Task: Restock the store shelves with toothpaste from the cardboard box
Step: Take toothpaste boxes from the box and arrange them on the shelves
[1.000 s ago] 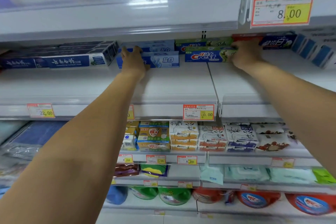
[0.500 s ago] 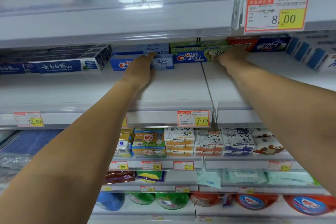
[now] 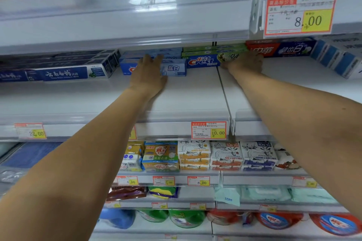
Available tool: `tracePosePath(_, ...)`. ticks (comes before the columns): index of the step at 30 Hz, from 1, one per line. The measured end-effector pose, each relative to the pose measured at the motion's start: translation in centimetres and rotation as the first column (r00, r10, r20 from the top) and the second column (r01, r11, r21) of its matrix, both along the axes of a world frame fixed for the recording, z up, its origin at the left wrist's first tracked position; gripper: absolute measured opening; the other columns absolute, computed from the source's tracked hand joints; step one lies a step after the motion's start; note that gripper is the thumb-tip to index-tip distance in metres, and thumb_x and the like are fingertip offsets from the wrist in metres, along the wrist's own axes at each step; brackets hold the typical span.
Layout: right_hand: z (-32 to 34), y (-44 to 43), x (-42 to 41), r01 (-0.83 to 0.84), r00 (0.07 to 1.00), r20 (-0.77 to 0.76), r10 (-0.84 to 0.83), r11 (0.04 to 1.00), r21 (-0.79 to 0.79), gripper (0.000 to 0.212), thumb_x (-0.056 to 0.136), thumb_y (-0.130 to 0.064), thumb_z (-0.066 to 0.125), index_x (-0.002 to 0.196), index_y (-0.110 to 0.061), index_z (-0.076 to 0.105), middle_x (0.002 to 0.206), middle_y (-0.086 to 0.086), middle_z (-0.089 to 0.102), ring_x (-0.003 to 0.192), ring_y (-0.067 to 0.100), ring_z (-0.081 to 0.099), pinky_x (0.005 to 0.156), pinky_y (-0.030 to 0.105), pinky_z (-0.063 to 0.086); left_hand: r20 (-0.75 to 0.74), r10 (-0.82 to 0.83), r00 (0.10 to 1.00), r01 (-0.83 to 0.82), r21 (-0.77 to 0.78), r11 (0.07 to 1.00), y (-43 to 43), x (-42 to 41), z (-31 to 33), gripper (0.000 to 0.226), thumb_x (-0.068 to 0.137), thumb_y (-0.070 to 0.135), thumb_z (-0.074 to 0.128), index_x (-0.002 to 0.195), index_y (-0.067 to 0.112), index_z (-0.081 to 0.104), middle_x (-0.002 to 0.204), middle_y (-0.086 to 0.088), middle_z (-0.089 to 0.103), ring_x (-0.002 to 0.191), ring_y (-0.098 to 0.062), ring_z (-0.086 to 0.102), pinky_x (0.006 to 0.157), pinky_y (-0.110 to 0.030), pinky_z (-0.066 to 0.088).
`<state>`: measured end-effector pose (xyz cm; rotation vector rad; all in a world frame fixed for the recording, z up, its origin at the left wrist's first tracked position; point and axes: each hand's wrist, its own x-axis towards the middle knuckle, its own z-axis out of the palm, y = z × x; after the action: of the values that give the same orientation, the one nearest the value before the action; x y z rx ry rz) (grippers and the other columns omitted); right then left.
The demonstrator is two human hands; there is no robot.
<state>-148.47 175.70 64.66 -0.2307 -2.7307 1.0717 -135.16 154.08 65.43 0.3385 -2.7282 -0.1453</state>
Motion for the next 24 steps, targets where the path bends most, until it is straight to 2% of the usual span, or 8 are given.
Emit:
tracePosePath(2,0.0,0.0,0.1,-0.004,1.0,0.002,0.004,1.0,0.001,0.111,0.068,-0.052,0.078,0.144,0.003,0.019,0.148,0.018,0.03,0.135,0.031,0.03,0.11,0.036,0.027,0.005,-0.149,0.989,0.148,-0.098,0.984,0.7,0.1,0.3,0.063,0.09,0.028,0.055,0.147,0.029,0.029,0.135,-0.014,0.036,0.128,-0.033,0.033,0.095,-0.047,0.045)
tracePosePath(4,0.0,0.1,0.3,-0.009,1.0,0.008,0.009,1.0,0.013,0.115,0.066,-0.054,0.079,0.145,0.003,0.017,0.149,0.018,0.029,0.137,0.031,0.029,0.11,0.036,0.026,0.088,-0.275,0.957,0.285,-0.143,0.948,1.2,0.1,0.3,0.061,0.093,0.032,0.051,0.148,0.034,0.025,0.144,-0.01,0.028,0.135,-0.033,0.024,0.102,-0.049,0.042)
tracePosePath(7,0.0,0.1,0.4,-0.022,1.0,0.009,0.022,1.0,-0.003,0.117,0.064,-0.055,0.08,0.145,0.002,0.017,0.149,0.017,0.029,0.137,0.031,0.028,0.111,0.036,0.025,0.162,-0.318,0.934,0.344,-0.174,0.922,1.1,0.2,0.2,0.058,0.097,0.037,0.043,0.149,0.039,0.017,0.156,-0.007,0.01,0.143,-0.035,0.008,0.11,-0.054,0.028)
tracePosePath(10,0.1,0.3,0.5,-0.035,0.999,0.004,0.035,0.999,-0.006,0.117,0.065,-0.053,0.08,0.146,0.002,0.015,0.15,0.018,0.027,0.138,0.031,0.027,0.112,0.036,0.024,0.19,-0.344,0.92,0.383,-0.235,0.893,1.0,0.1,0.0,0.054,0.099,0.042,0.039,0.148,0.042,0.018,0.158,-0.005,0.004,0.144,-0.033,0.005,0.111,-0.056,0.021)
tracePosePath(16,-0.1,0.2,0.5,-0.037,0.999,-0.007,0.037,0.999,-0.004,0.117,0.066,-0.055,0.078,0.147,0.002,0.014,0.151,0.018,0.025,0.139,0.032,0.026,0.113,0.037,0.023,0.207,-0.241,0.948,0.285,-0.216,0.934,1.3,-0.2,-0.3,0.053,0.097,0.053,0.033,0.147,0.037,0.026,0.155,-0.007,0.015,0.142,-0.032,0.008,0.114,-0.05,0.014)
tracePosePath(20,-0.1,0.2,0.5,-0.024,1.0,-0.017,0.024,1.0,-0.011,0.116,0.067,-0.056,0.077,0.146,0.002,0.015,0.151,0.019,0.025,0.139,0.032,0.026,0.113,0.038,0.024,0.205,-0.167,0.964,0.198,-0.139,0.97,1.3,-0.1,-0.4,0.058,0.095,0.056,0.034,0.148,0.035,0.025,0.155,-0.007,0.013,0.142,-0.033,0.006,0.114,-0.051,0.016)
tracePosePath(24,-0.2,0.1,0.4,-0.024,0.999,-0.028,0.023,1.0,-0.02,0.115,0.068,-0.057,0.076,0.146,0.002,0.015,0.15,0.019,0.026,0.137,0.032,0.027,0.112,0.037,0.025,0.239,-0.168,0.956,0.19,-0.069,0.979,1.4,-0.1,-0.1,0.06,0.095,0.056,0.034,0.15,0.033,0.021,0.156,-0.003,0.009,0.144,-0.032,-0.003,0.113,-0.052,0.021)
